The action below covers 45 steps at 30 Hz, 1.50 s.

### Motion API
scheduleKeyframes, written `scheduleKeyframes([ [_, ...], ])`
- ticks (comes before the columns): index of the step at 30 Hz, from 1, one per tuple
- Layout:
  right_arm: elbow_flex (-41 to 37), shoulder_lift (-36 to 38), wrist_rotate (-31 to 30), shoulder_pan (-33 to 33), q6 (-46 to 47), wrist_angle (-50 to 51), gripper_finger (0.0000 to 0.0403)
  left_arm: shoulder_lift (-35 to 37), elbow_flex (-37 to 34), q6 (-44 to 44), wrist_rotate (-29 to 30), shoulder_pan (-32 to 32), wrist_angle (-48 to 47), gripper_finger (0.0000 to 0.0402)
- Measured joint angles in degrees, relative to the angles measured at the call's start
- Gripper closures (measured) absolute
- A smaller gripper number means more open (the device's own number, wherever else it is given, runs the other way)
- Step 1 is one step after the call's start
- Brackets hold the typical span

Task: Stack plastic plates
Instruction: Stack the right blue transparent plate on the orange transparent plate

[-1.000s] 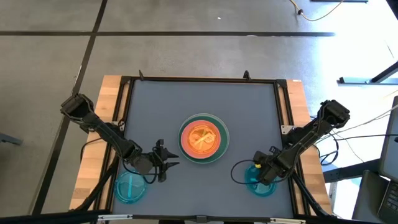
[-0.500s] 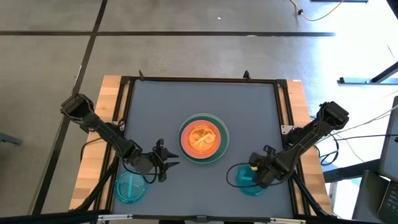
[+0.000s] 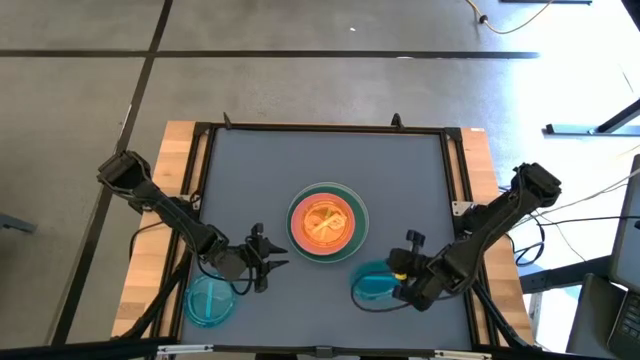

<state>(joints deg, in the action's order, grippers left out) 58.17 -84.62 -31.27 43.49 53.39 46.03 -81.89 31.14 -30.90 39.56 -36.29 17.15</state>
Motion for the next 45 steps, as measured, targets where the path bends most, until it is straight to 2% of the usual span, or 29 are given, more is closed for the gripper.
scheduleKeyframes([
  [8,1.2,0.1,-6.3,-8.0,-13.9,-11.9,0.0396,0.0,0.0,0.0,0.0,0.0,0.0,0.0275],
  [12,1.2,0.1,-6.9,-14.0,-18.9,-19.6,0.0395,0.0,0.0,0.0,0.0,0.0,0.0,0.0275],
  [17,1.2,-0.3,-6.8,-20.8,-20.8,-26.8,0.0395,0.0,0.0,0.0,0.0,0.0,0.0,0.0275],
  [24,1.2,-2.4,-6.5,-29.8,-20.8,-28.9,0.0395,0.0,0.0,-0.1,-0.1,0.0,0.0,0.0275],
  [27,1.2,-3.4,-3.5,-32.9,-20.9,-28.9,0.0395,0.0,0.0,-0.1,-0.1,0.0,0.0,0.0275],
  [31,1.2,-5.6,4.3,-35.9,-21.1,-29.5,0.0395,0.0,0.0,-0.1,-0.2,0.0,0.0,0.0275],
  [36,1.2,-8.3,7.3,-37.3,-21.9,-29.5,0.039,0.0,0.0,-0.1,-0.2,0.0,0.0,0.0275],
  [40,1.2,-9.9,9.2,-37.2,-23.5,-29.6,0.0361,0.0,0.0,-0.1,-0.2,0.0,0.0,0.0275],
  [45,1.2,-10.5,9.3,-37.1,-26.0,-29.6,0.0303,0.0,0.0,-0.2,-0.2,0.0,0.0,0.0275],
])
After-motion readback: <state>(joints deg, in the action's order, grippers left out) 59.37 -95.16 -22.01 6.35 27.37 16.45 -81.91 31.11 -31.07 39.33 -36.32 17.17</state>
